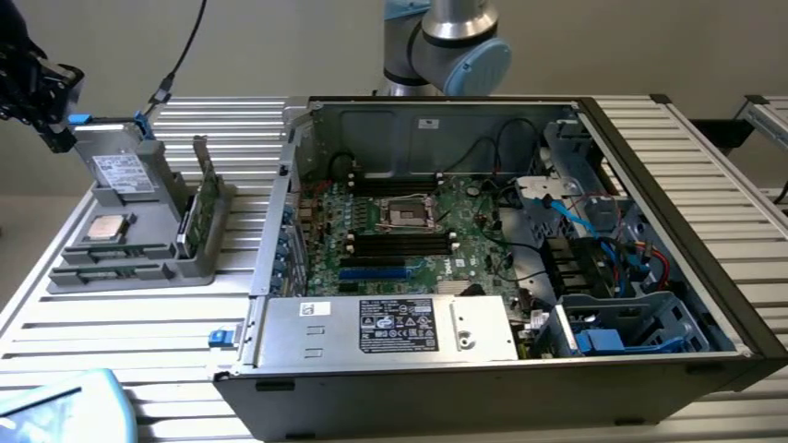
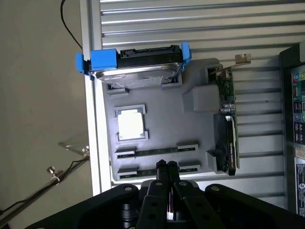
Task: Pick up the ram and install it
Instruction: 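Pick up the ram and move it above insertion slot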
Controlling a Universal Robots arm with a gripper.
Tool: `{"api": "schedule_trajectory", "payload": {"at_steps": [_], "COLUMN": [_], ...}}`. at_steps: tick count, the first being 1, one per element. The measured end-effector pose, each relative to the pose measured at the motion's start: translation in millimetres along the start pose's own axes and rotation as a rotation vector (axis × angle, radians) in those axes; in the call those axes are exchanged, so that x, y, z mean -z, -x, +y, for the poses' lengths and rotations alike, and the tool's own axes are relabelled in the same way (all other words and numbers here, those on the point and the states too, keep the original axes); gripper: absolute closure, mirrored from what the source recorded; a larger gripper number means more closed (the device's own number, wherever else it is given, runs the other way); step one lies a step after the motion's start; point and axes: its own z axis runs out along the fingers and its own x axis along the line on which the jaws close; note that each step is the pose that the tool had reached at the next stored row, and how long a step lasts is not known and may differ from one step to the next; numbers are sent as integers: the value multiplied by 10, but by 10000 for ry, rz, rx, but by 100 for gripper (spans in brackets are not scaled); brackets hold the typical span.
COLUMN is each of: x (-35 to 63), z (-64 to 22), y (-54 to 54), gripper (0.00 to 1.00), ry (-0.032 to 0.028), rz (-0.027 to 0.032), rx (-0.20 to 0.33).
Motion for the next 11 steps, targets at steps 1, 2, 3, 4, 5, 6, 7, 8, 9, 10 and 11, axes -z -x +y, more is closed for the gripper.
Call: {"api": "schedule_trajectory", "payload": {"at_steps": [1,2,3,4,5,6,7,8,9,10,11], "x": [-1,-8,-17,-20,-25,-31,-37,-42,-47,-52,-57], "z": [1,2,2,2,2,1,1,1,0,0,0], "y": [0,-4,-10,-10,-10,-10,-10,-10,-10,-10,-10], "gripper": [90,90,90,90,90,90,90,90,90,90,90], "ry": [-1,0,1,1,0,1,2,1,1,1,1], "rz": [0,-2,0,12,22,30,38,48,58,67,78], "rx": [1,0,85,258,436,622,801,981,1178,1351,1536]}}
